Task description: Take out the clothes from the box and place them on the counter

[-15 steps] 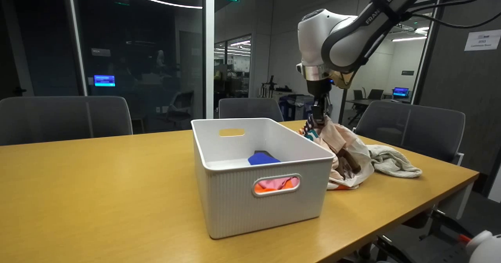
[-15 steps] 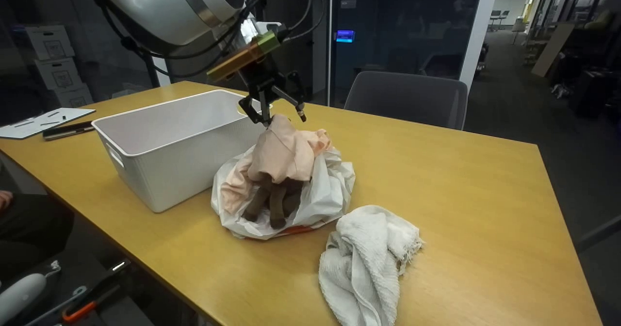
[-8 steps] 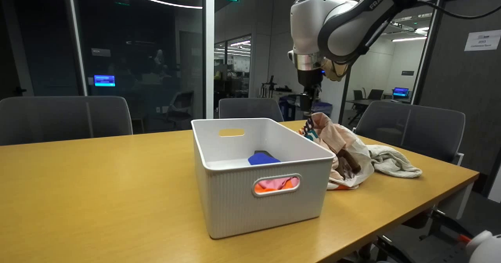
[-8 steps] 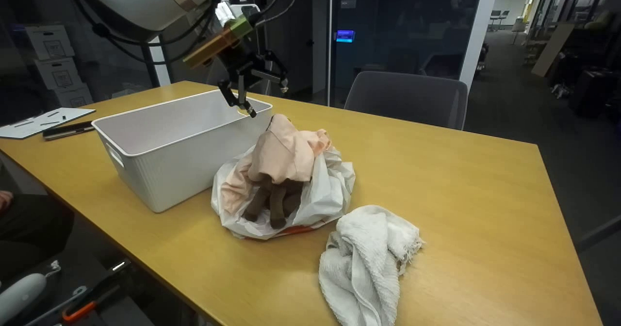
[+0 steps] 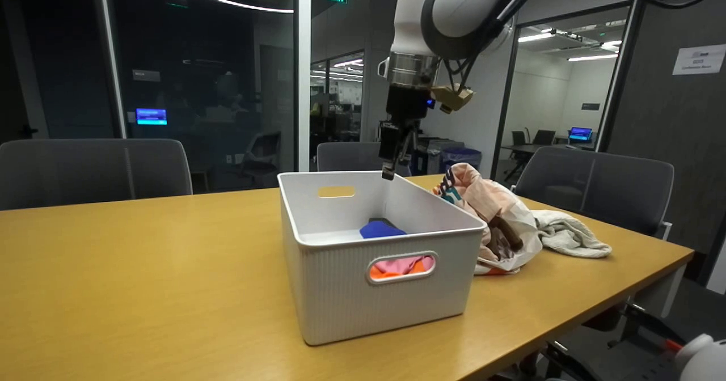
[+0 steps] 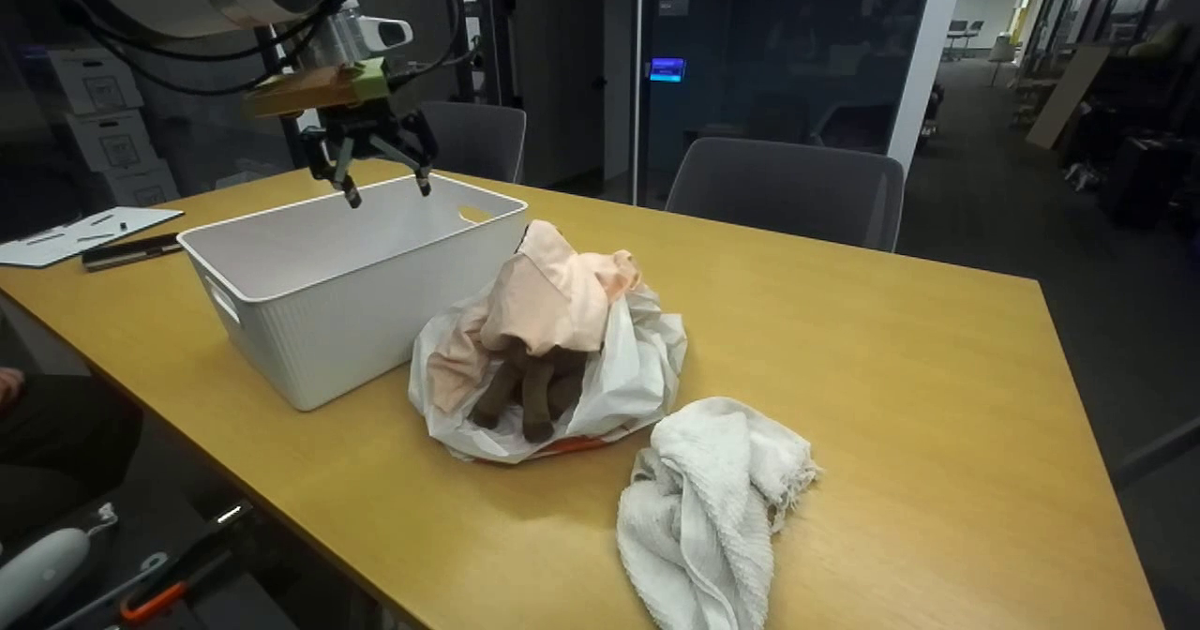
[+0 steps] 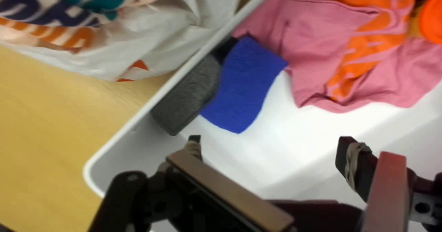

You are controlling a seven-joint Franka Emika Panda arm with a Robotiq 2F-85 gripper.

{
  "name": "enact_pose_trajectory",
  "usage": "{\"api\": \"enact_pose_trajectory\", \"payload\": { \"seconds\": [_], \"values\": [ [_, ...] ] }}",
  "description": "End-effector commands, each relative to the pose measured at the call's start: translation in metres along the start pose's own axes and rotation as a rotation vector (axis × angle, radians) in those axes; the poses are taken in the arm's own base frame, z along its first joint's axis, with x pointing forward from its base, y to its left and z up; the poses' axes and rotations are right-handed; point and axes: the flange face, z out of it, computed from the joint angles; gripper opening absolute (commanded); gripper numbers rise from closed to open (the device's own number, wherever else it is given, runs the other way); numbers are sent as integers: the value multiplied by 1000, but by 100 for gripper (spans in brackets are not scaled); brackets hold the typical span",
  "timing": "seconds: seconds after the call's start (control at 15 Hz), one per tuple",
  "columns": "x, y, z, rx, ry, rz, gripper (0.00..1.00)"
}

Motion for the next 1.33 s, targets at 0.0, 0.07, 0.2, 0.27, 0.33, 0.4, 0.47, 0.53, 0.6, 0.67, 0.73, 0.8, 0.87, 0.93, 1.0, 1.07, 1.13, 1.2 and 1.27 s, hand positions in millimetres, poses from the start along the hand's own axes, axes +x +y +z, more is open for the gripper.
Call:
{"api": "enact_pose_trajectory", "payload": {
  "seconds": [0.0, 0.07, 0.2, 0.27, 0.33, 0.4, 0.47, 0.53, 0.6, 0.67, 0.73, 0.8, 0.87, 0.93, 1.0, 1.07, 1.13, 1.2, 1.27],
  "values": [
    [4, -9, 32, 131, -2, -52, 100],
    [3, -7, 44, 138, -16, -71, 100],
    [1, -2, 64, 128, -55, -113, 100],
    [1, -2, 73, 148, -65, -117, 100],
    [0, -2, 81, 175, -81, -114, 100],
    [-4, -4, 89, 206, -100, -103, 100],
    [-7, -4, 95, 230, -112, -95, 100],
    [-11, -5, 101, 245, -127, -85, 100],
    [-14, -6, 106, 264, -137, -77, 100],
    [-17, -5, 112, 274, -149, -72, 100],
    [-21, -6, 117, 283, -164, -69, 100],
    [-24, -6, 121, 284, -182, -66, 100],
    [-28, -7, 125, 291, -202, -65, 100],
    [-31, -8, 129, 302, -223, -63, 100],
    [-35, -10, 134, 314, -248, -56, 100],
    [-39, -13, 138, 337, -276, -54, 100],
    [-42, -15, 141, 353, -304, -55, 100],
    [-45, -17, 145, 363, -327, -59, 100],
    [-47, -20, 147, 372, -345, -67, 100]
  ]
}}
